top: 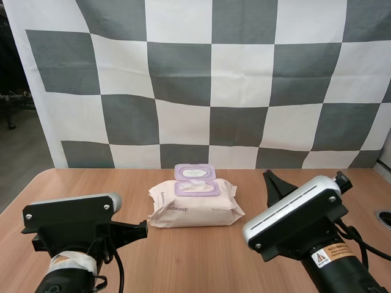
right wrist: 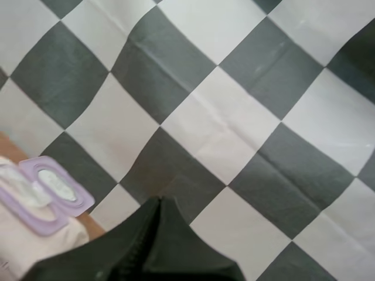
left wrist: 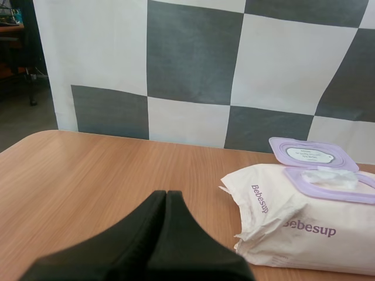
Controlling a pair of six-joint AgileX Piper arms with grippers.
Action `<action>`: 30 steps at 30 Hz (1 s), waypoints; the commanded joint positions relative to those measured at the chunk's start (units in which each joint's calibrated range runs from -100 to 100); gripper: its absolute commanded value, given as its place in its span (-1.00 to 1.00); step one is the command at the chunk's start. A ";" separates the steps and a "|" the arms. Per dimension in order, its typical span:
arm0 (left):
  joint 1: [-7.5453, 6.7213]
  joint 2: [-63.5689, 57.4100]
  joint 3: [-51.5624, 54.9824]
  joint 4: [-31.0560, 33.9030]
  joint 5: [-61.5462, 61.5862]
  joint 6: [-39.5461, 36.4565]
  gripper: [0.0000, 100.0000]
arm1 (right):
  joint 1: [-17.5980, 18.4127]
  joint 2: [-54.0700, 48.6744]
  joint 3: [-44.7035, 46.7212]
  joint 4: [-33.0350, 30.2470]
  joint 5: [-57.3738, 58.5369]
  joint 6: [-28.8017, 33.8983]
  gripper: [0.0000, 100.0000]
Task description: Open the wet wipes lid
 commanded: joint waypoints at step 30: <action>0.06 0.00 0.00 0.06 -0.12 0.04 -1.00 | -0.02 0.00 0.00 -13.76 19.40 47.01 -1.00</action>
